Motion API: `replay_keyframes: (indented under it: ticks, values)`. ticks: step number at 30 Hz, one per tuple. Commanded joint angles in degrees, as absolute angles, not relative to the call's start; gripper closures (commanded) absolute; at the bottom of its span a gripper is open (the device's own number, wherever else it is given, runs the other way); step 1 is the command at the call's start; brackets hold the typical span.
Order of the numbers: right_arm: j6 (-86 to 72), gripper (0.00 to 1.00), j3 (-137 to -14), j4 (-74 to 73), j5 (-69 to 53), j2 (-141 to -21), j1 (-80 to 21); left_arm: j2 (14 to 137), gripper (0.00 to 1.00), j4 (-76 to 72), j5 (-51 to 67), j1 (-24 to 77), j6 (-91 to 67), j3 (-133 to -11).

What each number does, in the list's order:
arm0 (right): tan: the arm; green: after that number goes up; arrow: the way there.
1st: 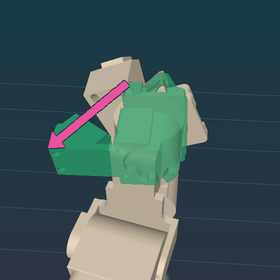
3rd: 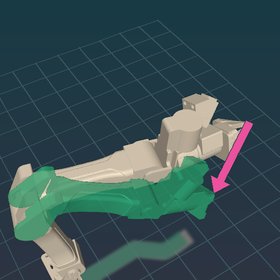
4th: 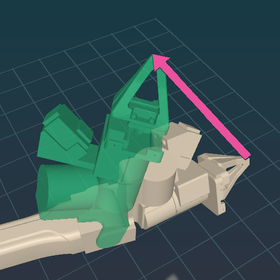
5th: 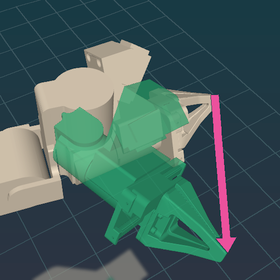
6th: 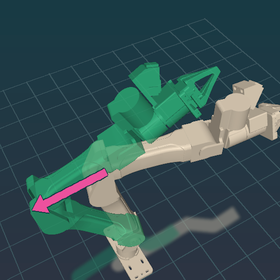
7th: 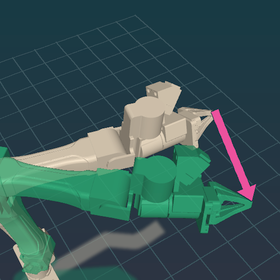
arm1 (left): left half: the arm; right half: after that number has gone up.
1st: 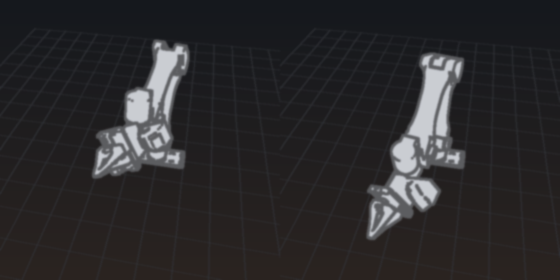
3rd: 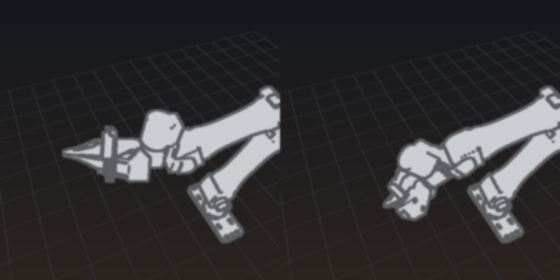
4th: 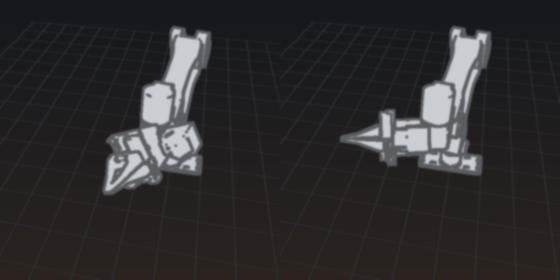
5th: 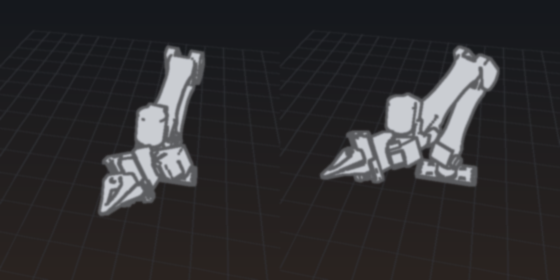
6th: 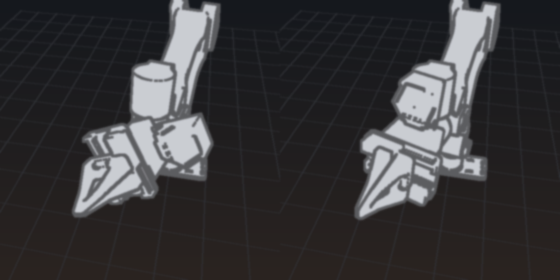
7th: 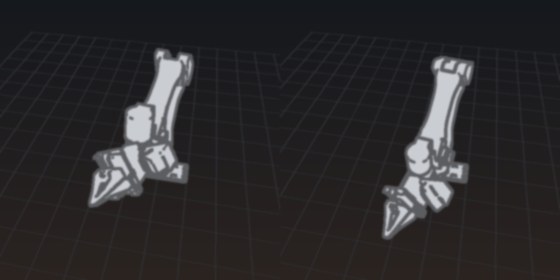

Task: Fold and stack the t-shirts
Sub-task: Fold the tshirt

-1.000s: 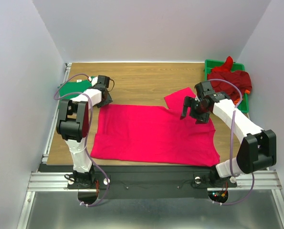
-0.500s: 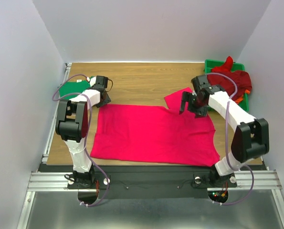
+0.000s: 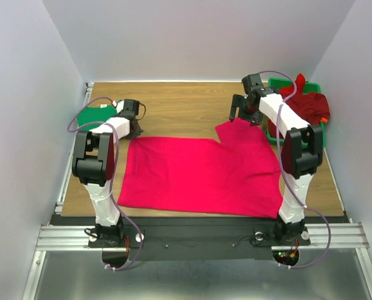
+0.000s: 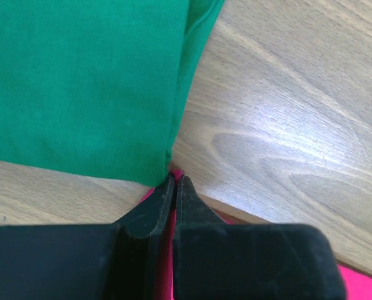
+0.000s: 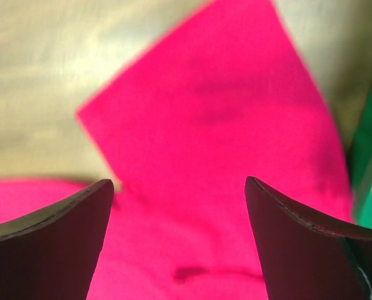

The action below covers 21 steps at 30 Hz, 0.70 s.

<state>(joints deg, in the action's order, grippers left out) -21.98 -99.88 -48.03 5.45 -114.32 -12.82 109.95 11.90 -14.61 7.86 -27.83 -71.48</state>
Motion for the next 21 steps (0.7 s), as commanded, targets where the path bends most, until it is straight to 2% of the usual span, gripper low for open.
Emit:
replay_keyframes:
  ticks: [1, 12, 21]
  values:
    - [-21.27, 0.1, -108.6, -45.18, 8.61, -120.84, -11.34, 108.19, 0.99, 13.18, -12.04, 7.56, -26.72, -70.49]
    - [-21.71, 0.15, -125.41, -44.3, 11.69, -136.49, -7.65, 105.38, 1.0, 12.92, -7.82, 7.56, -25.84, -70.49]
    - [-21.97, 0.18, -127.62, -43.16, 10.55, -140.18, -6.5, 105.47, 1.0, 14.06, -6.94, 7.65, -25.22, -71.46]
